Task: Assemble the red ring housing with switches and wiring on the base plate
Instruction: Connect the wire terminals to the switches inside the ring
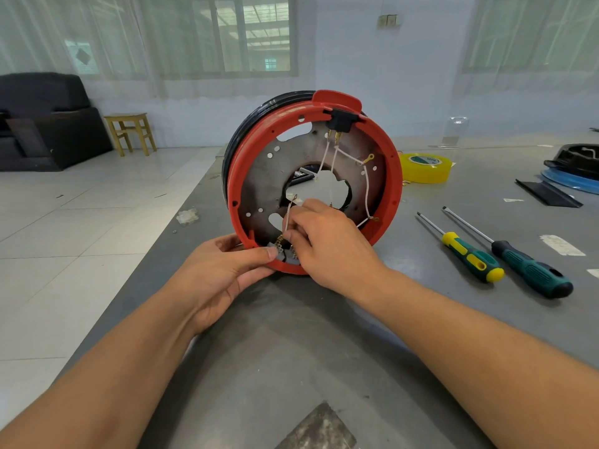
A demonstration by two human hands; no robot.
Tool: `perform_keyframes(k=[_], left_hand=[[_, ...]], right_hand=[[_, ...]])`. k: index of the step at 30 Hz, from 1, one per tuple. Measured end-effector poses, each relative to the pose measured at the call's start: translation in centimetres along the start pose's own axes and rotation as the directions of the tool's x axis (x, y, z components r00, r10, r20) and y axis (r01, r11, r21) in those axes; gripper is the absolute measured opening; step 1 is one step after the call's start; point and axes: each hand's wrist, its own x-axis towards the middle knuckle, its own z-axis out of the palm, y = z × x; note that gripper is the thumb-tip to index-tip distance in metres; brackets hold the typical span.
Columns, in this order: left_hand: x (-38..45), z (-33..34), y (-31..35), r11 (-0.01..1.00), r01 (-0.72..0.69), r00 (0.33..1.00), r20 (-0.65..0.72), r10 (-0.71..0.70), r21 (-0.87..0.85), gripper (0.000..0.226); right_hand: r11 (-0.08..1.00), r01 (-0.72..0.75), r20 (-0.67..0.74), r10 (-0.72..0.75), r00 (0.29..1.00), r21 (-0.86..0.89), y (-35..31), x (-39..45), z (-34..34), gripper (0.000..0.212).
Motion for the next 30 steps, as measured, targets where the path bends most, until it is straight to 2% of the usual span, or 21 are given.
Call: perform_keyframes(k=[7, 30], left_hand=[[0.21, -0.3, -0.07, 0.998, 0.009, 1.0, -0.024, -0.008, 0.054, 0.065], [0.05, -0.39, -0.29, 0.999, 0.016, 1.0, -0.005, -0.015, 0.031, 0.062]], right_hand=[[0.999, 0.019, 0.02, -0.018, 1.0, -0.046, -0.1, 0.07, -0.11, 0.012], [0.988, 0.043, 0.103, -0.028, 0.994, -0.147, -0.43, 0.44, -0.63, 0.016]])
